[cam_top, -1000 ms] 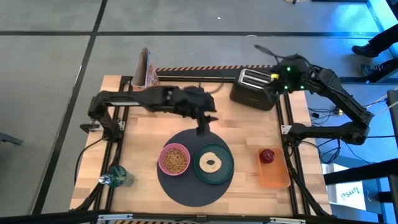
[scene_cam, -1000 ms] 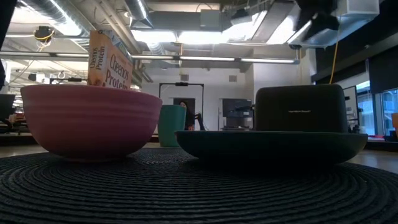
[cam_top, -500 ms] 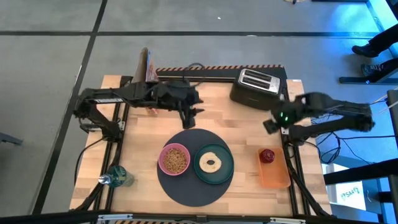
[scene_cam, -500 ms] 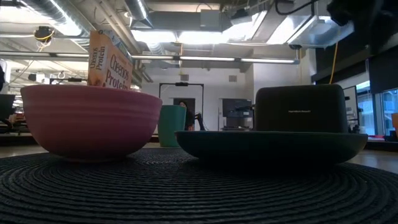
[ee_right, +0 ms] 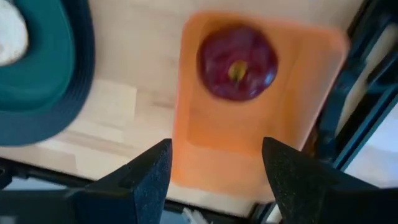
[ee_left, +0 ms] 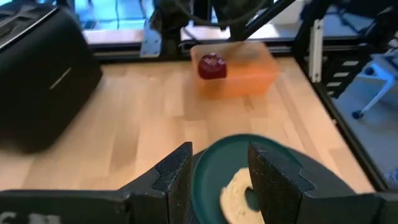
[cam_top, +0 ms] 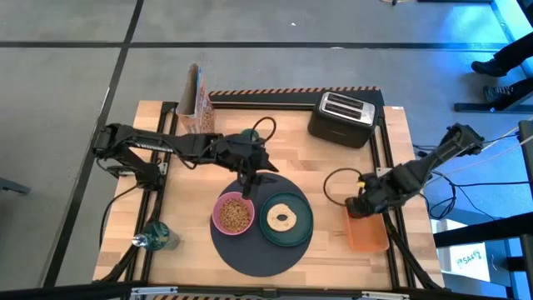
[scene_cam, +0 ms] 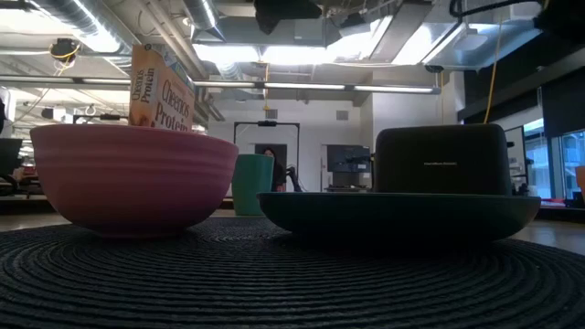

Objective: Arrange a breakfast setting
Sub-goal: Put the apple on the dark green plate beside the toasted bread

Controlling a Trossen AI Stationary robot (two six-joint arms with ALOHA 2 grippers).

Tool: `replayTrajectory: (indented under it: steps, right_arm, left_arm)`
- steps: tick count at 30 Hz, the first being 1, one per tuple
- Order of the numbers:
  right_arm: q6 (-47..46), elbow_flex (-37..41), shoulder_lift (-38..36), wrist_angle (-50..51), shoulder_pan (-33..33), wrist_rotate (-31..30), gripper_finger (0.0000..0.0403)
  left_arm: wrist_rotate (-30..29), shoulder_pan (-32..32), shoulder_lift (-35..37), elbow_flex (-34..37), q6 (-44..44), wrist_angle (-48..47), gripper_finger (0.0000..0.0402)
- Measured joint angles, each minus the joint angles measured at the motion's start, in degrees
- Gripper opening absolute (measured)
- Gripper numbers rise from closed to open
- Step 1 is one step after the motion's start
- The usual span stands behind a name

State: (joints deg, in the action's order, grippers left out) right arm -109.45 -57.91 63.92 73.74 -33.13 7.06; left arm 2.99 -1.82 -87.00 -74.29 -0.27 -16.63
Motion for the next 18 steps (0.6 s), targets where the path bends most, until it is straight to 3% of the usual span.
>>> replayTrajectory:
  steps: [6,18]
  right_arm:
    - [-1.5,0.0,4.1,-5.2,-5.5,-2.2,0.0246]
    - [-3.1,0.0,9.1,-7.1,-7.4,-3.4,0.0339]
  left_arm:
    - [0.7,-0.5,-0.1,2.6,1.1,4.5,0.0149]
    - [1.1,-0.5,-0.1,2.6,3.3,4.4,0.0149]
